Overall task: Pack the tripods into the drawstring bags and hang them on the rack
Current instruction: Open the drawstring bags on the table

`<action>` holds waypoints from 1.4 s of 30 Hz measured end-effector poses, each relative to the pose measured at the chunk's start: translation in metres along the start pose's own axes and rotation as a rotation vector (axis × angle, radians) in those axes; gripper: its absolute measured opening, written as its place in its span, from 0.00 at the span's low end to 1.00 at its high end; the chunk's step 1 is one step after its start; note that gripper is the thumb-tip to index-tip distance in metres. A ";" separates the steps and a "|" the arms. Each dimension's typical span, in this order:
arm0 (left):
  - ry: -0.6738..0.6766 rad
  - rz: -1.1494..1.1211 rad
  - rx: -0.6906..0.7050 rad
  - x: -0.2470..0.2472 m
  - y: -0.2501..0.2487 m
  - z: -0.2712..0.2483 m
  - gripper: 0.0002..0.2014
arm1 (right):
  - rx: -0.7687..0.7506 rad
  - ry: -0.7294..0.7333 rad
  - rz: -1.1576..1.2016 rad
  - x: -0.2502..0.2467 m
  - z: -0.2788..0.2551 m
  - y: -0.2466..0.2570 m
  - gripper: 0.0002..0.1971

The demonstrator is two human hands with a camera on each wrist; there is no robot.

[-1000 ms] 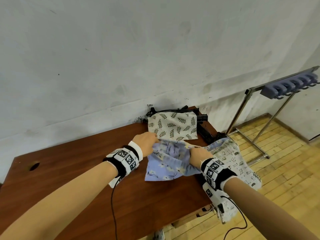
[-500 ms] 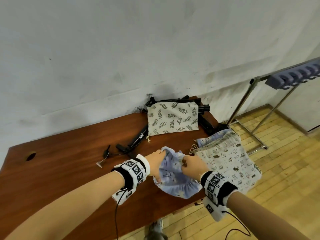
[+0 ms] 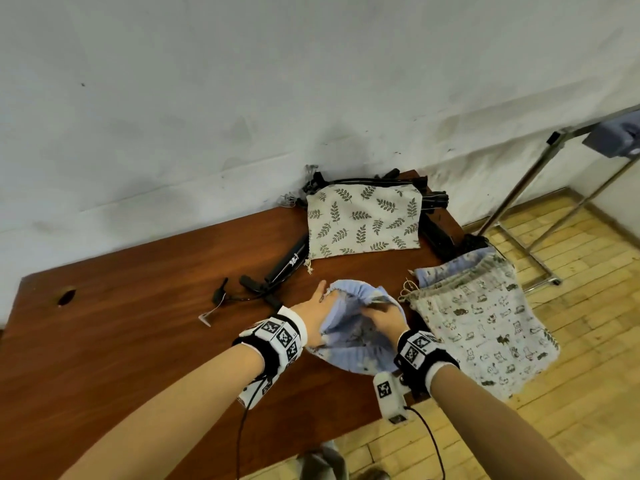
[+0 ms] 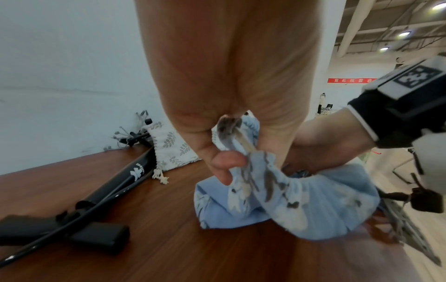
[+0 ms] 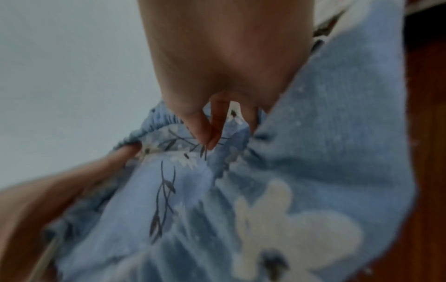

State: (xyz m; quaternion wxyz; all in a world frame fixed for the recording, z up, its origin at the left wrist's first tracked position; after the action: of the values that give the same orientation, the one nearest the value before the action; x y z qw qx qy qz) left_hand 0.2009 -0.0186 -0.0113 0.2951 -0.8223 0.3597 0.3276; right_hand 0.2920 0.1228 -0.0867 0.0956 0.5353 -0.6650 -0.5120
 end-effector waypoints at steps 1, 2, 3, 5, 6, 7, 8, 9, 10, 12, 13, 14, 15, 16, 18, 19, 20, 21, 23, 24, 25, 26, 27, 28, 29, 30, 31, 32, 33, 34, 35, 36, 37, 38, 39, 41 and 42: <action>0.008 0.005 -0.021 0.000 0.002 0.002 0.50 | -0.005 -0.005 -0.031 -0.001 0.001 0.005 0.13; 0.011 0.005 -0.034 0.000 0.001 0.002 0.50 | 0.016 0.008 -0.084 -0.001 0.001 0.011 0.13; 0.017 0.002 -0.046 0.003 0.003 0.006 0.51 | 0.038 0.045 -0.123 0.004 0.005 0.010 0.13; 0.030 -0.034 -0.070 0.008 0.007 0.014 0.52 | 0.056 0.164 -0.302 0.013 0.006 0.008 0.14; 0.039 -0.065 -0.080 0.010 0.008 0.018 0.52 | 0.054 0.198 -0.391 0.015 0.007 0.005 0.14; 0.046 -0.093 -0.086 0.012 0.009 0.021 0.52 | 0.061 0.214 -0.441 0.016 0.010 -0.001 0.14; 0.052 -0.107 -0.082 0.013 0.010 0.025 0.52 | 0.065 0.237 -0.466 0.015 0.011 -0.005 0.14; 0.057 -0.110 -0.076 0.014 0.011 0.027 0.52 | 0.050 0.243 -0.491 0.016 0.015 -0.009 0.14; 0.072 -0.095 -0.064 0.014 0.010 0.029 0.52 | 0.041 0.251 -0.517 0.015 0.013 -0.006 0.14; 0.085 -0.067 -0.050 0.013 0.009 0.030 0.51 | 0.031 0.260 -0.535 0.011 0.005 0.001 0.14; 0.085 -0.058 -0.046 0.012 0.008 0.031 0.51 | 0.029 0.267 -0.544 0.009 0.003 0.002 0.15; 0.079 -0.052 -0.038 0.010 0.007 0.032 0.52 | 0.020 0.273 -0.560 0.007 0.001 0.004 0.16; 0.086 -0.047 -0.032 0.009 0.006 0.033 0.53 | 0.017 0.291 -0.587 0.006 0.000 0.004 0.17; 0.100 -0.042 -0.021 0.009 0.006 0.035 0.54 | 0.004 0.309 -0.621 0.005 -0.002 0.005 0.18; 0.123 -0.054 -0.001 0.007 0.004 0.036 0.56 | -0.038 0.367 -0.685 0.004 -0.006 0.010 0.21; 0.130 -0.040 0.022 0.006 0.001 0.035 0.57 | -0.055 0.397 -0.708 0.004 -0.006 0.011 0.23; 0.131 -0.028 0.040 0.003 -0.002 0.033 0.57 | -0.069 0.412 -0.727 0.002 -0.008 0.013 0.25; 0.137 -0.022 0.046 -0.001 -0.005 0.030 0.57 | -0.072 0.425 -0.737 0.000 -0.009 0.014 0.27; 0.111 -0.010 0.060 -0.010 -0.010 0.025 0.56 | -0.081 0.440 -0.711 -0.009 -0.014 0.020 0.29; 0.101 0.001 0.060 -0.012 -0.011 0.023 0.57 | -0.084 0.441 -0.699 -0.014 -0.018 0.025 0.30; 0.096 0.006 0.056 -0.016 -0.016 0.020 0.57 | -0.097 0.431 -0.693 -0.021 -0.021 0.029 0.31; 0.089 0.012 0.058 -0.019 -0.019 0.017 0.57 | -0.104 0.419 -0.698 -0.027 -0.025 0.033 0.31; 0.081 0.016 0.058 -0.022 -0.023 0.015 0.56 | -0.100 0.405 -0.720 -0.034 -0.030 0.037 0.29; 0.083 0.025 0.057 -0.026 -0.028 0.011 0.54 | -0.079 0.379 -0.743 -0.044 -0.034 0.038 0.28; 0.092 0.037 0.056 -0.030 -0.034 0.006 0.52 | -0.056 0.342 -0.734 -0.053 -0.036 0.037 0.27; 0.084 0.045 0.072 -0.037 -0.043 0.001 0.48 | -0.021 0.315 -0.713 -0.066 -0.044 0.041 0.28; 0.071 0.048 0.087 -0.045 -0.050 -0.004 0.45 | -0.005 0.300 -0.665 -0.078 -0.054 0.048 0.28; 0.059 0.056 0.111 -0.052 -0.059 -0.009 0.42 | -0.002 0.291 -0.609 -0.090 -0.061 0.054 0.27; 0.052 0.055 0.136 -0.061 -0.069 -0.013 0.40 | 0.005 0.290 -0.530 -0.105 -0.073 0.060 0.24; 0.052 0.049 0.177 -0.068 -0.076 -0.015 0.38 | 0.011 0.275 -0.445 -0.119 -0.081 0.063 0.18; 0.052 0.033 0.212 -0.077 -0.086 -0.018 0.37 | 0.013 0.240 -0.357 -0.136 -0.089 0.065 0.11; 0.054 -0.010 0.245 -0.086 -0.092 -0.018 0.36 | 0.039 0.226 -0.292 -0.150 -0.094 0.064 0.05; 0.062 -0.039 0.273 -0.094 -0.100 -0.019 0.35 | 0.055 0.217 -0.230 -0.163 -0.099 0.062 0.05; 0.088 -0.046 0.297 -0.102 -0.113 -0.024 0.34 | 0.054 0.207 -0.173 -0.178 -0.105 0.060 0.06; 0.110 -0.042 0.304 -0.110 -0.124 -0.029 0.33 | 0.060 0.208 -0.102 -0.189 -0.112 0.061 0.05; 0.103 -0.023 0.281 -0.129 -0.148 -0.040 0.27 | 0.053 0.172 -0.058 -0.216 -0.127 0.065 0.02; 0.080 -0.029 0.282 -0.140 -0.160 -0.046 0.24 | 0.052 0.153 -0.099 -0.230 -0.134 0.069 0.05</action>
State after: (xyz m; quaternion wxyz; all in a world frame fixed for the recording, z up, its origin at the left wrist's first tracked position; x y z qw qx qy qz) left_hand 0.2680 0.0949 0.1620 0.3979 -0.7902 0.4015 0.2367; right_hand 0.4341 0.2246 0.1250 0.1066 0.6072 -0.6416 -0.4563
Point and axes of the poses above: each hand's wrist, its own z-axis towards the middle knuckle, its own x-axis out of the palm, y = z × x, the point moved 6 cm from there along z, towards the middle knuckle, and after that the axes turned 1 degree about -y, right-handed, at the moved point
